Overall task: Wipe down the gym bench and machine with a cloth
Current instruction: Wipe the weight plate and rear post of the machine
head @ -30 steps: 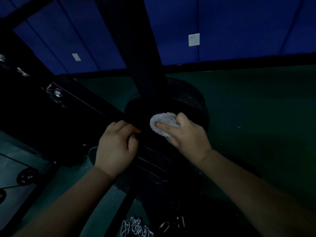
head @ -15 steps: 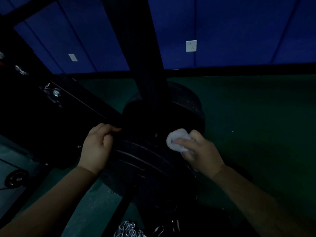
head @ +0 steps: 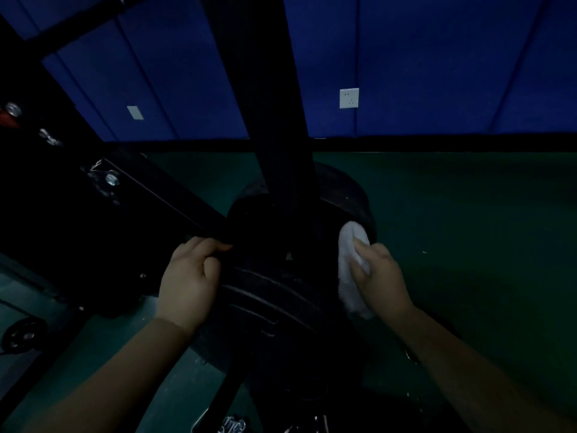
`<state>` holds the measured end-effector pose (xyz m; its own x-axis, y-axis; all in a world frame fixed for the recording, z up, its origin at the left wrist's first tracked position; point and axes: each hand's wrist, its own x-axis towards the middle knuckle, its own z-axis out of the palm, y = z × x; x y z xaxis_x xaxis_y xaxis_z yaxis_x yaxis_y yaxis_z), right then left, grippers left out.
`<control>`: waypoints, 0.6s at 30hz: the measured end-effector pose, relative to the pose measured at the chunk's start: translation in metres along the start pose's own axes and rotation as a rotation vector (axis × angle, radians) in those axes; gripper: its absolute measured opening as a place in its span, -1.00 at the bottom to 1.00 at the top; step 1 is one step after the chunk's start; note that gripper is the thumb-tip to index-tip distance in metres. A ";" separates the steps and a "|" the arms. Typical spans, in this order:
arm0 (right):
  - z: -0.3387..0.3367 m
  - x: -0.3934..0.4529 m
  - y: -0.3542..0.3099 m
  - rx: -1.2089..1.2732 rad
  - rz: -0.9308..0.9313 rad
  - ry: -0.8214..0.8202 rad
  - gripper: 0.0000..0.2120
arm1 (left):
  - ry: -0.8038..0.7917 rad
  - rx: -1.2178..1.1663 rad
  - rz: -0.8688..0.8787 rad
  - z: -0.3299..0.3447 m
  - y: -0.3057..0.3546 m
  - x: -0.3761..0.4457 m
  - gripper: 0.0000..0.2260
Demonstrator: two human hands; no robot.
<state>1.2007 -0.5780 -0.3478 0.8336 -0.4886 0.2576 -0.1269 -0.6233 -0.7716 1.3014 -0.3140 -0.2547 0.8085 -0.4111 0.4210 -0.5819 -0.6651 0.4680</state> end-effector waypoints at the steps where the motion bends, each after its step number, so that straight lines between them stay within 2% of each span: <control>1: -0.001 0.007 -0.005 0.057 -0.007 0.081 -0.65 | 0.005 0.008 0.005 0.000 0.001 0.000 -0.50; 4: 0.000 0.049 -0.023 0.128 0.016 0.167 -0.63 | -0.002 0.034 0.011 0.001 0.005 0.000 -0.50; 9: 0.006 0.095 -0.022 0.010 0.032 0.063 -0.59 | 0.005 0.078 0.019 0.005 0.010 0.003 -0.50; 11: 0.004 0.089 -0.007 0.066 0.039 0.057 -0.61 | 0.002 0.094 0.031 0.007 0.010 0.004 -0.50; 13: 0.001 0.078 0.011 0.111 0.111 0.055 -0.57 | -0.002 0.103 0.033 0.009 0.010 0.005 -0.51; 15: -0.005 0.064 0.029 0.053 0.249 0.029 -0.51 | -0.003 0.106 0.038 0.009 0.011 0.006 -0.52; 18: -0.013 0.045 0.051 -0.114 0.407 -0.114 -0.62 | -0.001 0.107 0.035 0.009 0.014 0.005 -0.51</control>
<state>1.2245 -0.6402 -0.3682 0.7567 -0.6418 -0.1246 -0.5101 -0.4604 -0.7266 1.2986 -0.3306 -0.2528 0.7877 -0.4362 0.4351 -0.5976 -0.7126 0.3675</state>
